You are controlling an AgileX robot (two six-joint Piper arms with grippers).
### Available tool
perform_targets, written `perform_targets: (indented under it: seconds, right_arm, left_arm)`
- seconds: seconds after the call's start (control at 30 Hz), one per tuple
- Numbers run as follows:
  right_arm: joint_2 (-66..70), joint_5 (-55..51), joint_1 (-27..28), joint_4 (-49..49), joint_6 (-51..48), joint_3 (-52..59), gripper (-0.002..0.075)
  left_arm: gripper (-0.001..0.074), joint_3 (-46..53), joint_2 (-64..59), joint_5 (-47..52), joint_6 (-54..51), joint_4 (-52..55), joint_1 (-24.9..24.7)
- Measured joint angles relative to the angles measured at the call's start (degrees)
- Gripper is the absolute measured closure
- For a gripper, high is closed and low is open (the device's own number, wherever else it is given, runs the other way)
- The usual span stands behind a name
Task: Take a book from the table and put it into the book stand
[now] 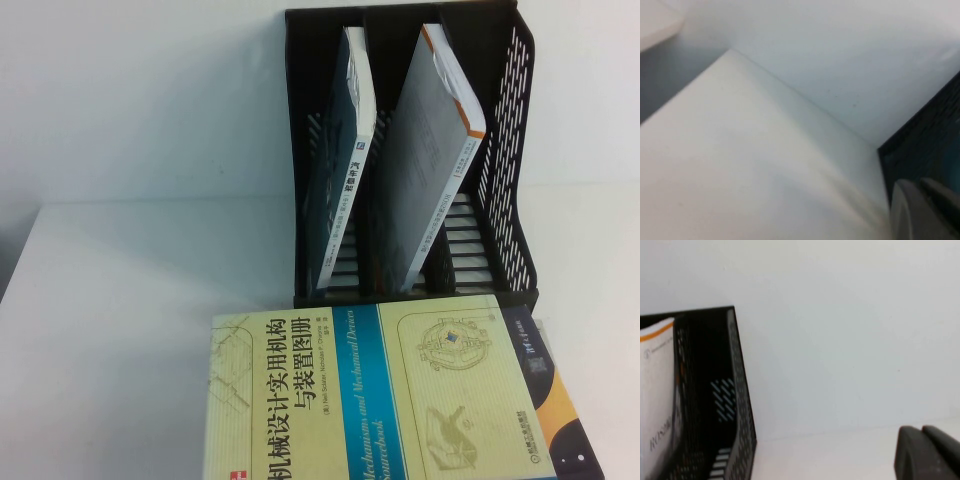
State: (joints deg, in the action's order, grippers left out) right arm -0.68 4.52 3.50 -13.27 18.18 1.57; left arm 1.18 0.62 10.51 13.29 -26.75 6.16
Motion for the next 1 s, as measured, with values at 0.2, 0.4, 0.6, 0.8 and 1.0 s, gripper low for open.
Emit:
perform_targets:
  seconds: [0.2,0.4,0.6,0.8,1.0]
  right_arm:
    - [0.0,5.5,0.0,0.0,11.3,0.0,0.0729]
    - [0.0,15.3,0.0,-0.1,20.4,0.0,0.0729]
    - [0.0,24.7,0.0,-0.3,23.7,-0.4,0.0729]
    - [0.0,18.7,0.0,-0.5,26.5,-11.1,0.0729]
    - [5.9,9.6,0.0,-8.9,26.8,-25.6,0.0729]
  left_arm:
    - [0.0738,0.0,0.0,-1.2,4.3,-22.1,0.0]
    - [0.0738,0.0,0.0,-3.4,4.2,-36.1,0.0]
    - [0.0738,0.0,0.0,-5.9,-0.3,-39.6,0.0]
    - [0.0738,-8.8,0.0,-6.1,-18.3,-40.1,0.0]
    - [0.0738,-19.6,-1.2,-6.9,-36.2,-40.2,0.0]
